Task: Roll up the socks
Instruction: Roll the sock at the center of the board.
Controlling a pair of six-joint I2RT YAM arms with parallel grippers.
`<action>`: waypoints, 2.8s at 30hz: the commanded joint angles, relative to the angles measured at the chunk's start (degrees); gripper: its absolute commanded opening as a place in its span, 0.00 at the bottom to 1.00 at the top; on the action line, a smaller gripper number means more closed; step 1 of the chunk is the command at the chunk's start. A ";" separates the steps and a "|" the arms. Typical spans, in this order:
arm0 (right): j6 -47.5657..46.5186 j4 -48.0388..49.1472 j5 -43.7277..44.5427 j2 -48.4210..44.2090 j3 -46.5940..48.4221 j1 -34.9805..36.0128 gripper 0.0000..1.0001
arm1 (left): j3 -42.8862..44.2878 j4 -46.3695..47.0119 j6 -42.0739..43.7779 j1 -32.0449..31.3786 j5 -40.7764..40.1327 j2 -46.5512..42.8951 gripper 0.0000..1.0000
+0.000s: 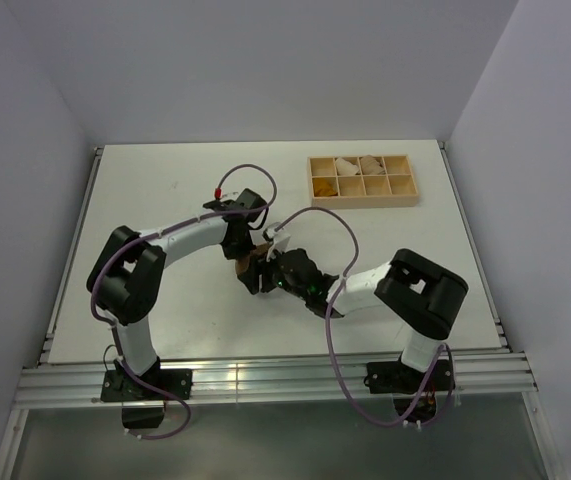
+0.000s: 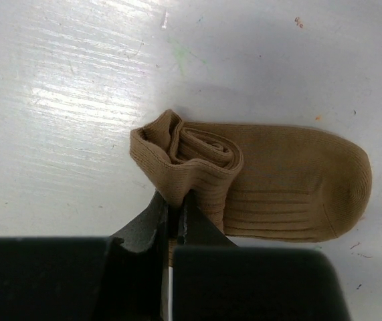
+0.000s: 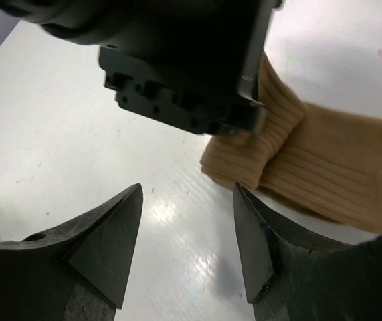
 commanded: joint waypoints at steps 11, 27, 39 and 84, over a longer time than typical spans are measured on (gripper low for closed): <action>-12.93 9.12 21.65 7.65 3.92 6.80 0.67 | -0.17 -3.54 1.78 -0.12 6.44 3.89 0.00; -18.03 4.30 27.20 14.15 11.39 10.40 0.65 | -0.26 -1.87 2.22 0.06 10.57 5.29 0.00; -14.25 -4.49 32.47 19.17 15.79 10.41 0.15 | -2.81 1.56 1.26 0.94 15.23 3.89 0.00; 26.61 3.84 -29.74 10.11 0.58 -13.15 0.00 | -56.86 67.72 -14.21 18.17 32.11 -37.95 0.65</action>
